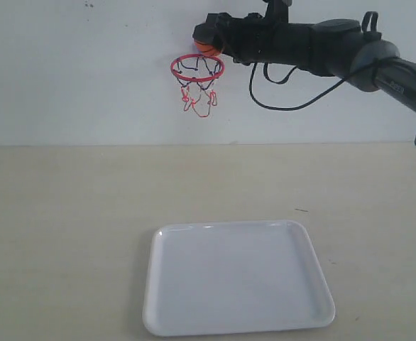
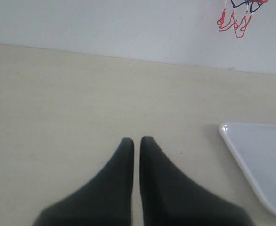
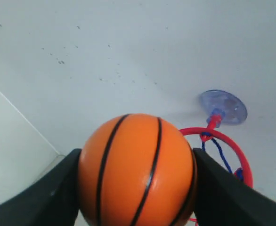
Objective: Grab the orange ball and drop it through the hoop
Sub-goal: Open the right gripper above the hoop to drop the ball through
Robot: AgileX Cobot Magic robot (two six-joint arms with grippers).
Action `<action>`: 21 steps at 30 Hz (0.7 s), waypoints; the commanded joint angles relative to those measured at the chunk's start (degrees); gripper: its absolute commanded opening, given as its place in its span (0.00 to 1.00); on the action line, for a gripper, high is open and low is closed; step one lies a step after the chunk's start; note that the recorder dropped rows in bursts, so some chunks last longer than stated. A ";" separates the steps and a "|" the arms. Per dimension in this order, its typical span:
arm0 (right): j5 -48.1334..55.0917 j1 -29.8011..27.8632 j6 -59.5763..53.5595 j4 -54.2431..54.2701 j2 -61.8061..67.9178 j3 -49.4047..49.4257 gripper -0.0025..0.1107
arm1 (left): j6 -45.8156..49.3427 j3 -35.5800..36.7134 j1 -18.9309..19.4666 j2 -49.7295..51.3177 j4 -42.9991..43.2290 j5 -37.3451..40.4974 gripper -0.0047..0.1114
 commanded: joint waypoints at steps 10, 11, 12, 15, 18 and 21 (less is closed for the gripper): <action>-9.70 4.41 -4.47 0.50 -0.04 -0.69 0.02 | -0.14 -0.16 0.03 -0.09 -0.11 -0.74 0.08; -10.33 4.41 -4.47 0.50 -0.04 -0.69 0.03 | -0.14 -0.16 0.03 -0.09 -0.11 -0.74 0.08; -10.61 4.41 -4.47 0.50 -0.04 -0.69 0.05 | -0.14 -0.16 0.03 -0.09 -0.11 -0.74 0.08; -10.82 4.41 -4.47 -0.09 -0.04 -0.69 0.20 | -0.14 -0.16 0.03 -0.09 -0.11 -0.74 0.08; -10.95 4.41 -4.47 -0.50 -0.04 -0.69 0.39 | -0.14 -0.16 0.03 -0.09 -0.11 -0.74 0.08; -10.95 4.41 -4.25 -0.51 -0.04 -0.69 0.41 | -0.14 -0.16 0.03 -0.09 -0.11 -0.74 0.08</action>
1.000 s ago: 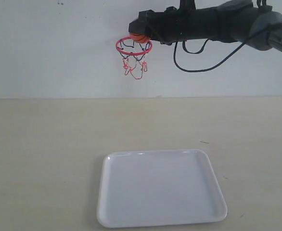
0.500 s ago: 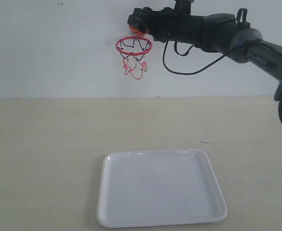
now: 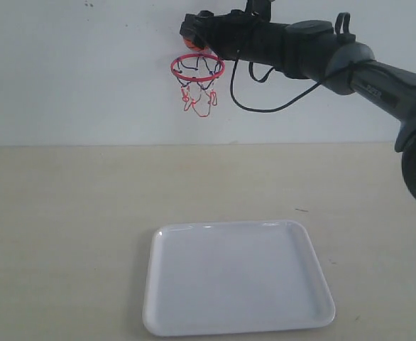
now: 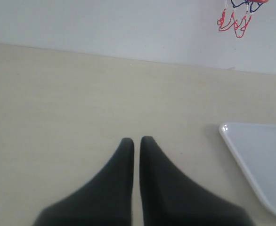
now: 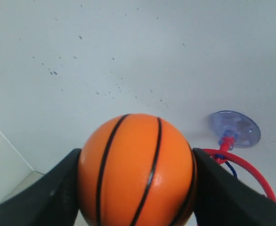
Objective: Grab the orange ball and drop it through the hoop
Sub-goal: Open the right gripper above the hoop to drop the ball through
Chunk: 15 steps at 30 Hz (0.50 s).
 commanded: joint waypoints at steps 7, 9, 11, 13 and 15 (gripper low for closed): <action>-0.50 -0.17 -0.28 -0.72 -0.18 -0.25 0.65 | -0.14 -0.16 0.03 -0.09 -0.11 -0.74 0.08; -0.40 -0.17 -0.01 -2.36 -0.18 -0.25 0.69 | -0.14 -0.16 0.03 -0.09 -0.11 -0.74 0.08; -0.40 -0.17 0.82 -2.75 -0.18 -0.25 0.69 | -0.14 -0.16 0.03 -0.09 -0.11 -0.74 0.08; -0.40 -0.17 1.23 -2.75 -0.18 -0.25 0.69 | -0.14 -0.16 0.03 -0.09 -0.11 -0.74 0.08; -0.40 -0.17 1.55 -2.75 -0.18 -0.25 0.69 | -0.14 -0.16 0.03 -0.09 -0.11 -0.74 0.08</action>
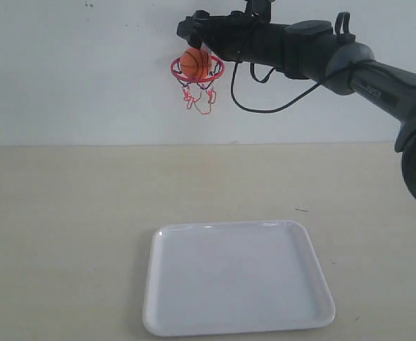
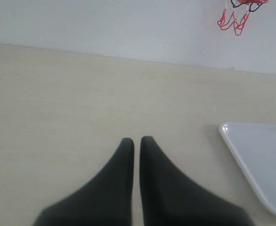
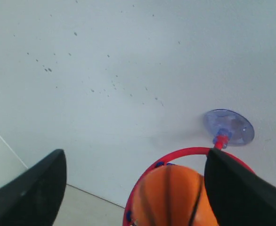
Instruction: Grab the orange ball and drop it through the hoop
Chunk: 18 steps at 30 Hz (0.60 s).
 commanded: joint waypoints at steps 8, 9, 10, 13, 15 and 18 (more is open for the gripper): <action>1.88 -0.88 2.03 -0.92 -0.29 -0.25 0.69 | -0.14 -0.16 0.03 -0.09 -0.11 -0.74 0.08; 2.67 -1.48 2.47 -0.92 -0.42 -0.25 0.69 | -0.14 -0.16 0.03 -0.09 -0.11 -0.74 0.08; 3.58 -2.11 3.31 -1.30 -0.43 -0.25 0.69 | -0.14 -0.16 0.03 -0.09 -0.11 -0.74 0.08; 7.61 -4.80 7.39 -3.85 -1.03 -0.25 0.69 | -0.14 -0.16 0.03 -0.09 -0.11 -0.74 0.08; 11.80 -7.27 9.85 -3.84 -1.54 -0.25 0.69 | -0.14 -0.16 0.03 -0.09 -0.11 -0.74 0.08; 18.41 -11.05 12.30 -4.36 -1.93 -0.25 0.69 | -0.14 -0.16 0.03 -0.09 -0.11 -0.74 0.08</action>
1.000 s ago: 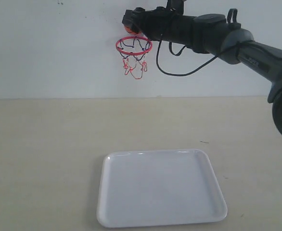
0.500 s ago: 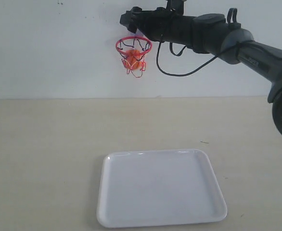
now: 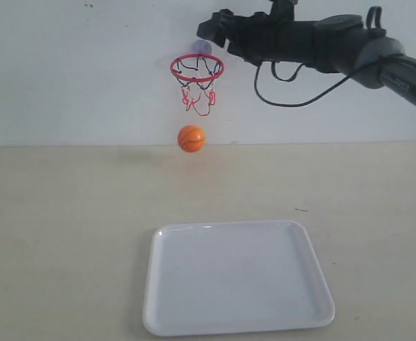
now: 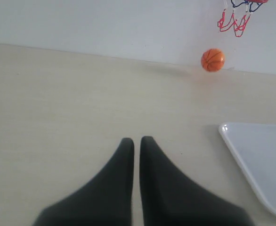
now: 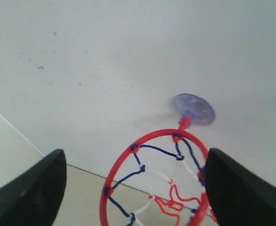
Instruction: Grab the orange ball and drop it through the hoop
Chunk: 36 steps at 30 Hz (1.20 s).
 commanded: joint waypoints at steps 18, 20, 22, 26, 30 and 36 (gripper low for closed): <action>37.85 -16.24 28.95 -30.51 -5.20 7.35 0.24 | -0.14 -0.16 0.03 -0.09 -0.11 -0.74 0.08; 37.85 -16.12 28.50 -30.62 -6.28 10.64 0.19 | -0.14 -0.16 0.03 -0.09 -0.11 -0.74 0.08; 37.85 -16.03 28.50 -31.44 -7.60 14.35 0.13 | -0.14 -0.16 0.03 -0.09 -0.11 -0.74 0.08; 37.85 -15.42 26.56 -34.03 -11.39 23.65 0.02 | -0.14 -0.16 0.03 -0.09 -0.11 -0.74 0.08; 37.85 -14.73 22.52 -34.03 -16.26 34.60 0.02 | -0.14 -0.16 0.03 -0.09 -0.11 -0.74 0.08; 37.85 -12.63 16.41 -31.59 -25.02 54.17 0.02 | -0.14 -0.16 0.03 -0.09 -0.11 -0.74 0.08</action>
